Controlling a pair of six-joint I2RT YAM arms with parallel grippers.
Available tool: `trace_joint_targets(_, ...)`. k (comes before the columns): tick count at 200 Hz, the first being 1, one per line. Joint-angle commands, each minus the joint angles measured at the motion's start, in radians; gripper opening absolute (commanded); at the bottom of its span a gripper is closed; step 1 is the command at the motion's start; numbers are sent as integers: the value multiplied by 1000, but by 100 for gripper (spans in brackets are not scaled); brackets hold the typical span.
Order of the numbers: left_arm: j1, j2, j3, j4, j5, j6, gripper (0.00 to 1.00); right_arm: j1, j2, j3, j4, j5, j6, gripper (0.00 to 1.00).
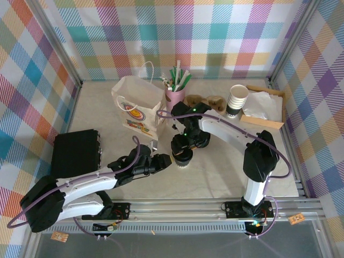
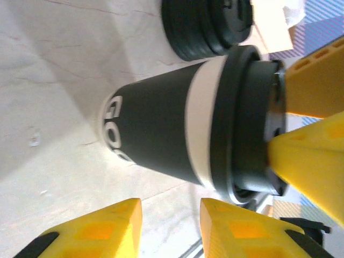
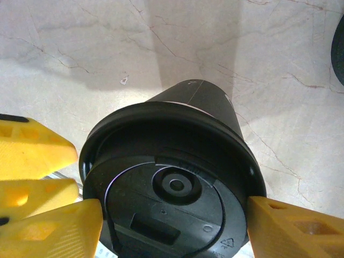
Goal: Pack the takeout coffee
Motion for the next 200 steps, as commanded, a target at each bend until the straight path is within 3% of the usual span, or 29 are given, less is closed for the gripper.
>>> trace_joint_targets(1,9,-20,29,-103,-36,34,34,8,20,23,-33,14,9,71)
trace_joint_targets(59,15,-50,106,-215,-67,89,34,7,-15,68,-43,15,15,76)
trace_joint_targets(103,77,-47,213,-335,-70,161,33,7,-43,107,-47,21,34,79)
trace_joint_targets(127,114,11,307,-385,-39,209,33,2,-100,56,-26,22,65,71)
trace_joint_targets(155,120,101,415,-407,23,250,33,-12,-173,-63,20,-26,112,53)
trace_joint_targets(200,120,196,493,-410,84,281,37,-52,-243,-192,55,-42,124,46)
